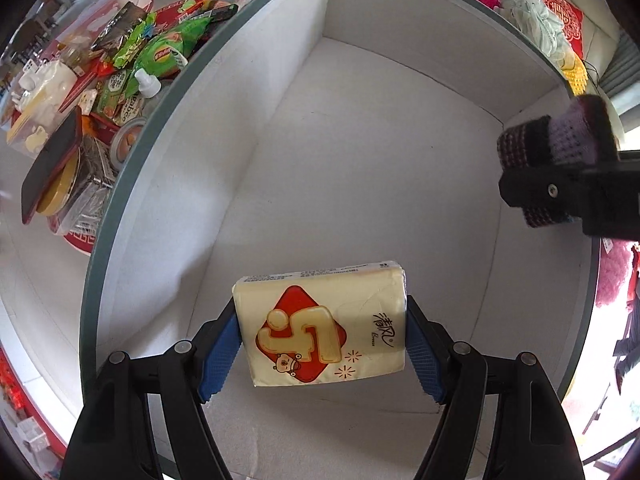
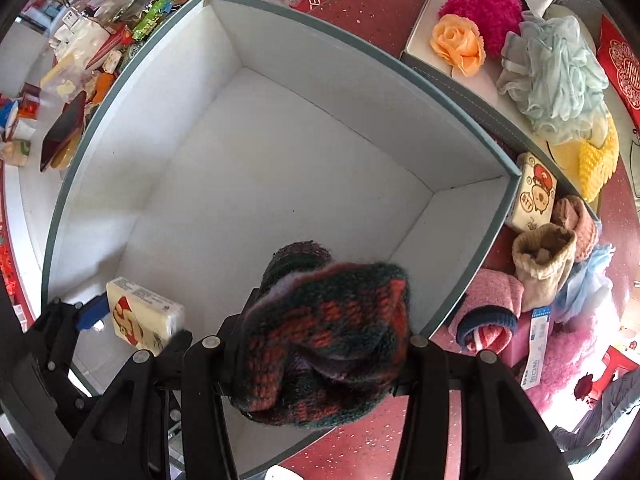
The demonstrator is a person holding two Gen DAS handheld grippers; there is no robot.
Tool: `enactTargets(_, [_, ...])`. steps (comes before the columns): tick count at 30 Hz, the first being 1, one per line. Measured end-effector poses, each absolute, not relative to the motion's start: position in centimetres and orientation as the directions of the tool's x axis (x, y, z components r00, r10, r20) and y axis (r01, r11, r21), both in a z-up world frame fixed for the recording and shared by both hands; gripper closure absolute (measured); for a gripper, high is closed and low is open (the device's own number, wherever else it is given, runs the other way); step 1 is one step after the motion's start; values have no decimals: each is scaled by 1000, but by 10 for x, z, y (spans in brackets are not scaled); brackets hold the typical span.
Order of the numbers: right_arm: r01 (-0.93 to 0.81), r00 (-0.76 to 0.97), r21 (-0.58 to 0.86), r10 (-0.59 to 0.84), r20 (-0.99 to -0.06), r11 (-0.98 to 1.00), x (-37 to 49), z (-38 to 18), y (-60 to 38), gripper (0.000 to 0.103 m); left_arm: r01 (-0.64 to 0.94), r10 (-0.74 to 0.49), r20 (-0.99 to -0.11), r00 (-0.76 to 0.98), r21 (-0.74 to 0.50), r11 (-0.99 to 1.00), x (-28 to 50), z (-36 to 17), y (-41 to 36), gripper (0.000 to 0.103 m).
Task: Organize soft objects
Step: 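Carry the tissue pack and knit hat with both tools over the white box, then open the left tool over the box while the right tool releases the hat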
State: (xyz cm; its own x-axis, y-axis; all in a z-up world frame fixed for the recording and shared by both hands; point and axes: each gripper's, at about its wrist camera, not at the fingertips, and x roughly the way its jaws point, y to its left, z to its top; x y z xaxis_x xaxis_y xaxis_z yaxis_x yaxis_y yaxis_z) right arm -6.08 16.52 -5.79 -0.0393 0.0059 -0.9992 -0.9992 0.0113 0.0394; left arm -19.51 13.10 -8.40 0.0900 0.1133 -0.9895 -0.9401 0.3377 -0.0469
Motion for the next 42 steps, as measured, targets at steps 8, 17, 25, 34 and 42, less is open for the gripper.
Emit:
enactTargets(8, [-992, -92, 89, -28, -995, 93, -63, -62, 135, 51, -898, 132, -988, 76, -10, 440, -199, -83, 150, 27])
enactTargets(17, [-970, -178, 166, -52, -983, 179, -68, -61, 113, 50, -897, 138, -988, 73, -4, 441, -204, -73, 151, 27])
enactTargets(25, [-976, -133, 125, -32, -991, 180, -63, -50, 122, 50, -927, 129, -985, 111, -55, 371, -198, -64, 132, 27])
enactTargets(34, [-990, -88, 85, -21, -996, 113, -75, -45, 131, 34, -929, 141, -984, 107, -49, 368, -196, -62, 123, 26])
enactTargets(42, [-980, -136, 139, 33, -990, 140, -74, -37, 127, 0, -951, 210, -962, 175, -110, 288, -202, -46, 122, 0])
